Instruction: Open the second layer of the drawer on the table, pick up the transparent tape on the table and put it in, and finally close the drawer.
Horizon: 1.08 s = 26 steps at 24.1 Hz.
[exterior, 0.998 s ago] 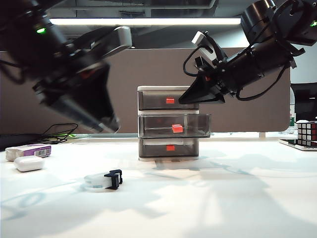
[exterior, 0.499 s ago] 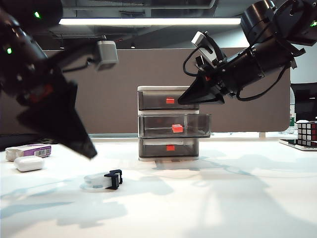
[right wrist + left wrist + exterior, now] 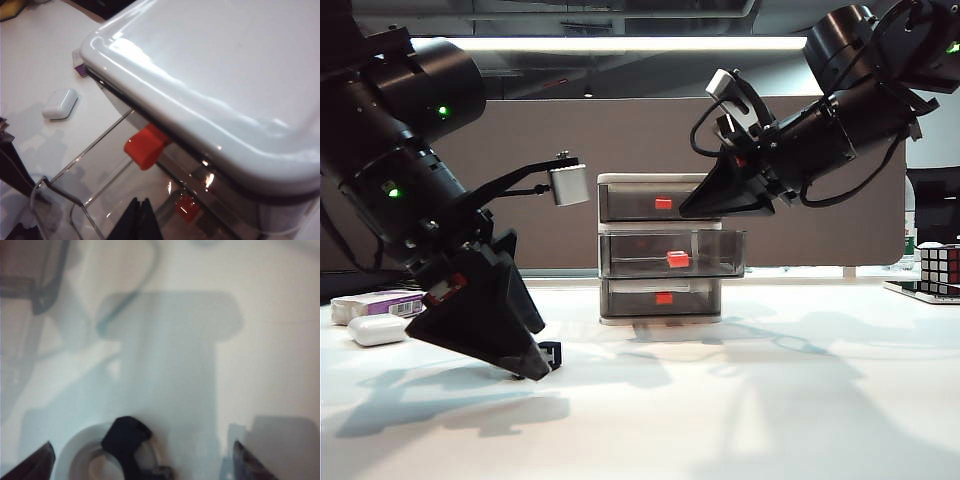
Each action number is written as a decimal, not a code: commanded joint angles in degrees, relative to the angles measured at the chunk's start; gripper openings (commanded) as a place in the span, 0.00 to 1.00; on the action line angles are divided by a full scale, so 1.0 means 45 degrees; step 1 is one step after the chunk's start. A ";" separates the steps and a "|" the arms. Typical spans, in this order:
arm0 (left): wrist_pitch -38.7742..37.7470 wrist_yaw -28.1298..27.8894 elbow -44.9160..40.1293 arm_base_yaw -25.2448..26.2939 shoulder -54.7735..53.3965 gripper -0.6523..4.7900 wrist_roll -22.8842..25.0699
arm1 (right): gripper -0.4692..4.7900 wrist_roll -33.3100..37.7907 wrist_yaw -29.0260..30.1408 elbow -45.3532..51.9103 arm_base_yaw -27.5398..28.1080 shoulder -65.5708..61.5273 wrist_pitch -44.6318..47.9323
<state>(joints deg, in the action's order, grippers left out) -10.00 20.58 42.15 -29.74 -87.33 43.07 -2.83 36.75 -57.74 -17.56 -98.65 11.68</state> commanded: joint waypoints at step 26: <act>0.0816 0.0019 0.0039 0.0763 -0.0777 1.00 -0.2225 | 0.08 -0.0058 0.0151 -0.0068 0.0000 0.0053 0.0121</act>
<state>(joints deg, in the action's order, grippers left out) -6.57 19.92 42.17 -26.20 -90.48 33.67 -2.83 37.12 -57.71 -17.54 -98.65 11.60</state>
